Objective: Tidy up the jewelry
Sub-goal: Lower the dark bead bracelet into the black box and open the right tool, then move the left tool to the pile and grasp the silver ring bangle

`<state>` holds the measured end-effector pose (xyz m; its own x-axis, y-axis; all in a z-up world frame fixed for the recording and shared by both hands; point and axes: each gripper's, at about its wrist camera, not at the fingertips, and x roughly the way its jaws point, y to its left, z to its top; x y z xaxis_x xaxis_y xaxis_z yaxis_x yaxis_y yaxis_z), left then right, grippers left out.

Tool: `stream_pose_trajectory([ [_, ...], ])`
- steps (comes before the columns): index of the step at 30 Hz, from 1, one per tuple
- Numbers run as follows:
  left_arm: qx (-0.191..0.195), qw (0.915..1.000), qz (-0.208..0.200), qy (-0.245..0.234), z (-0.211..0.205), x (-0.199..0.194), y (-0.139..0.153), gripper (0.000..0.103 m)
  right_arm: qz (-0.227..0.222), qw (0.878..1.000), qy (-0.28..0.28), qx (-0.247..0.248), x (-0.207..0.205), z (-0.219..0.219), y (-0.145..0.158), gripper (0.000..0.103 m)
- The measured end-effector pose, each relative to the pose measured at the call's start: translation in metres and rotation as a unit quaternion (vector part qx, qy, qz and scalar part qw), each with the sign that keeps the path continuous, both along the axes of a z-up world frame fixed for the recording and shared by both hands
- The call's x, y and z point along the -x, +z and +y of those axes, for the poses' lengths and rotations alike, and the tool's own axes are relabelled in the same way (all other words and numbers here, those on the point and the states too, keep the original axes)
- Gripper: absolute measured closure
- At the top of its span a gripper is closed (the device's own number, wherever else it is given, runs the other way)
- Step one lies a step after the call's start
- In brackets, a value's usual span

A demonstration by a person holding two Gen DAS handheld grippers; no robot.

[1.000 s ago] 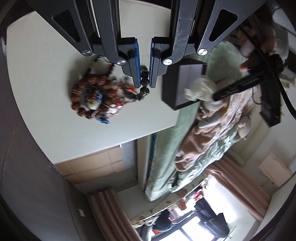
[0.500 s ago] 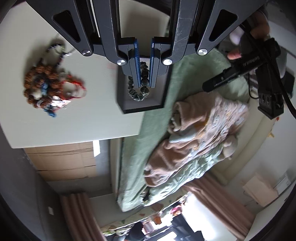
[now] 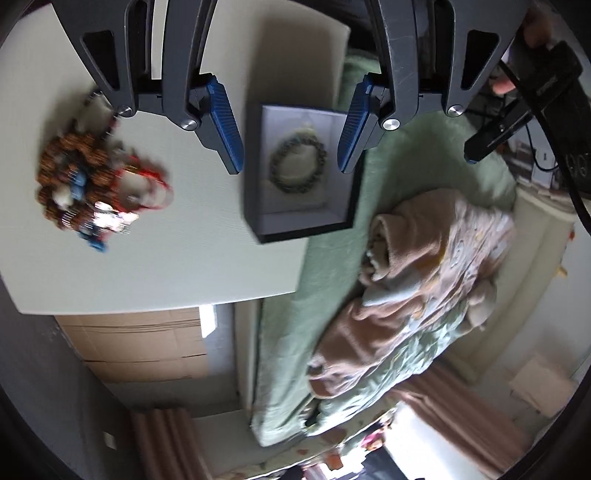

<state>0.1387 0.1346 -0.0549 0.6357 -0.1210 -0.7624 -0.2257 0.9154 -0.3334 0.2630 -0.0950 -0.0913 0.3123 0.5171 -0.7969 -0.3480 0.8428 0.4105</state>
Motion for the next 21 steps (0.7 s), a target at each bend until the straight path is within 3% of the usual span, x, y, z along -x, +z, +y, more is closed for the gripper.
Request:
stream_pose_trajectory([
  [11,-0.019,0.9975,-0.007,-0.067,-0.059,-0.02,0.015,0.031,-0.045,0.994,-0.099,0.003,0.012,-0.117,0.044,0.049],
  [21,-0.03,0.9907,-0.002,-0.133,-0.123,-0.044,0.011,0.031,-0.037,0.986,-0.16,-0.011,0.022,-0.182,0.025,0.049],
])
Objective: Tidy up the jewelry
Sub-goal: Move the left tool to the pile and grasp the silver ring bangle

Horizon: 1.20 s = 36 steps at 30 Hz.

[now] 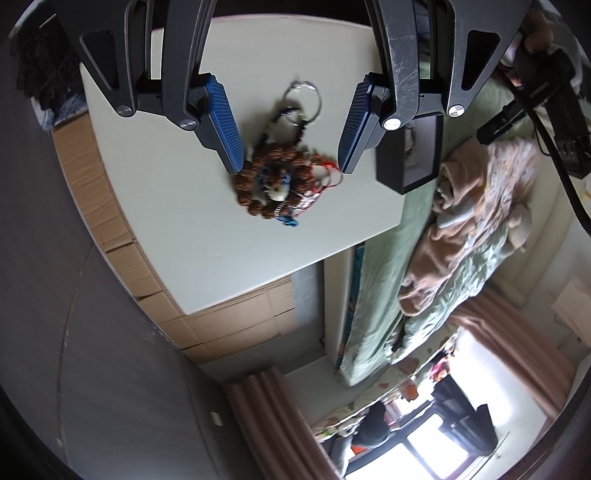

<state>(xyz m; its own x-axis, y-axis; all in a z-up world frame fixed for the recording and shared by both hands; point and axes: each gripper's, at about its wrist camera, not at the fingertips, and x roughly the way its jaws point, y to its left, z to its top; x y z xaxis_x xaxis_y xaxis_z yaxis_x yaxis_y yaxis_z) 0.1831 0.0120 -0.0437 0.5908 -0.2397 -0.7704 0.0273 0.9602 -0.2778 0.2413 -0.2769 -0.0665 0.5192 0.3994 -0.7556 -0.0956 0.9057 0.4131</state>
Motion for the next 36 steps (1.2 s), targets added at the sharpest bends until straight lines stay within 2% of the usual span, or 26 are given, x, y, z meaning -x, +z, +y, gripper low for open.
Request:
stream_pose_trajectory([
  [4,-0.004,0.9995,0.01,-0.031,-0.026,-0.007,-0.009,0.031,-0.001,1.0,-0.024,-0.011,0.013,-0.018,-0.011,0.049],
  [12,-0.039,0.9936,0.039,-0.098,-0.08,-0.007,-0.039,0.031,0.012,0.998,-0.054,-0.021,0.043,-0.042,-0.035,0.049],
  [21,-0.085,0.975,0.071,-0.193,-0.129,-0.008,-0.084,0.044,0.021,0.998,-0.055,-0.031,0.064,-0.054,-0.058,0.049],
  [28,-0.118,0.9631,0.087,-0.226,-0.148,-0.013,-0.11,0.046,0.025,0.998,-0.051,-0.012,0.074,-0.053,-0.07,0.049],
  [33,-0.141,0.9553,0.096,-0.241,-0.158,-0.016,-0.125,0.052,0.013,0.998,-0.057,-0.021,0.079,-0.059,-0.07,0.049],
  [35,-0.155,0.9528,0.087,-0.246,-0.162,-0.015,-0.125,0.054,0.025,0.997,-0.063,-0.029,0.076,-0.061,-0.075,0.049],
  [36,-0.158,0.9518,0.087,-0.248,-0.163,-0.015,-0.126,0.058,0.029,0.997,-0.066,-0.032,0.075,-0.063,-0.077,0.049],
])
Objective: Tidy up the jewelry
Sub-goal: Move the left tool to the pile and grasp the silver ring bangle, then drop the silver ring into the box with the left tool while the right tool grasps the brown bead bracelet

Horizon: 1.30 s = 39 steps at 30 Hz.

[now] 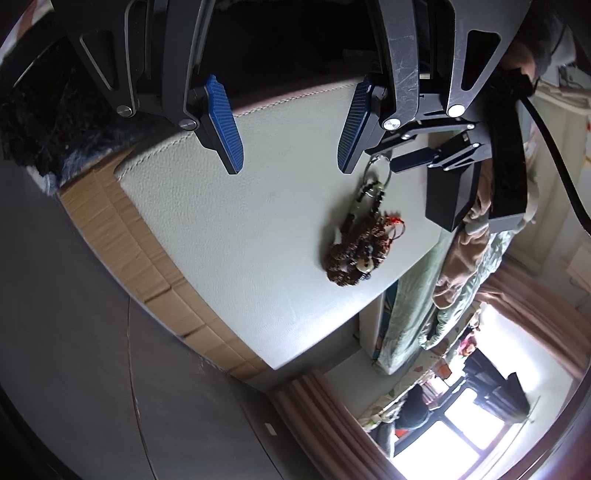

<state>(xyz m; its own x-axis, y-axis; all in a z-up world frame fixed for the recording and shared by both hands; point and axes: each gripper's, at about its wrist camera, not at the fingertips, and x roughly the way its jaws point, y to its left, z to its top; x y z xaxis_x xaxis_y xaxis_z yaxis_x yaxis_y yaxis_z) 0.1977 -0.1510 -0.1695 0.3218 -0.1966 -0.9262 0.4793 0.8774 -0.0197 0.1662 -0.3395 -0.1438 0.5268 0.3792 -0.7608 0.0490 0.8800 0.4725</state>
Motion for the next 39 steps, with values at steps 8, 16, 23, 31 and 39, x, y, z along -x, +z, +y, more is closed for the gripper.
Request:
stream_pose_trajectory([
  [8,0.001,0.9999,0.01,0.004,0.001,0.0,0.002,0.101,0.002,1.0,0.005,0.002,-0.001,0.004,-0.001,0.049],
  [16,0.055,0.9974,0.002,0.048,0.025,-0.003,0.031,0.102,0.013,1.0,0.002,0.011,-0.004,0.004,-0.004,0.049],
  [23,0.08,0.9947,-0.023,0.061,0.036,-0.006,0.057,0.103,0.013,1.0,0.014,0.007,-0.011,0.018,-0.006,0.049],
  [31,0.103,0.9906,-0.037,0.082,0.052,-0.011,0.075,0.103,0.024,0.999,0.032,-0.013,-0.017,0.039,-0.014,0.049],
  [39,0.119,0.9841,-0.067,0.113,0.082,-0.016,0.1,0.103,0.028,0.998,0.04,-0.031,-0.045,0.058,-0.014,0.049],
])
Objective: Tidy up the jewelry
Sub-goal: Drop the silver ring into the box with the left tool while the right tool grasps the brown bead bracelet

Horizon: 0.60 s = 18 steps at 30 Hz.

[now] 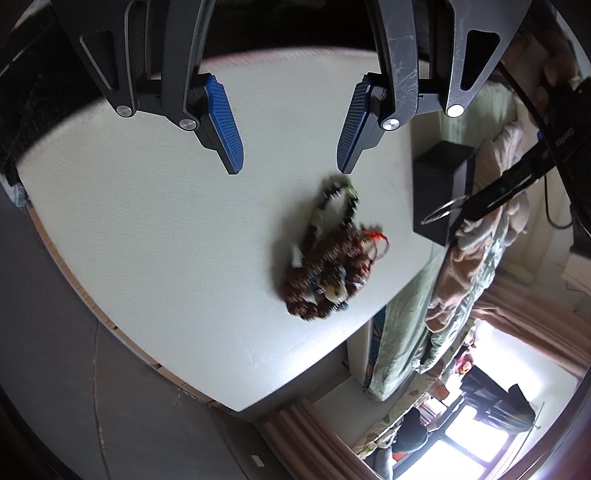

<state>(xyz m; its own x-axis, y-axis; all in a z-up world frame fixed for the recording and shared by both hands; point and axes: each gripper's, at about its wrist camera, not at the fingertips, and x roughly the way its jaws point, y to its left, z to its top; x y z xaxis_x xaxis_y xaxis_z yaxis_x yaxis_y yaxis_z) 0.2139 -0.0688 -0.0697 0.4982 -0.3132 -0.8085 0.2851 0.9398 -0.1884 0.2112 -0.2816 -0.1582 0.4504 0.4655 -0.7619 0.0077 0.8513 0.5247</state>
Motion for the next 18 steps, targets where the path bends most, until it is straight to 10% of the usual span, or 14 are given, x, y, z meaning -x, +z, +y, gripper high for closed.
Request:
stream_pose_trajectory([
  [18,0.015,0.9954,-0.016,0.093,0.084,0.001,0.013,0.103,0.069,0.996,-0.032,0.036,-0.095,0.036,-0.015,0.06],
])
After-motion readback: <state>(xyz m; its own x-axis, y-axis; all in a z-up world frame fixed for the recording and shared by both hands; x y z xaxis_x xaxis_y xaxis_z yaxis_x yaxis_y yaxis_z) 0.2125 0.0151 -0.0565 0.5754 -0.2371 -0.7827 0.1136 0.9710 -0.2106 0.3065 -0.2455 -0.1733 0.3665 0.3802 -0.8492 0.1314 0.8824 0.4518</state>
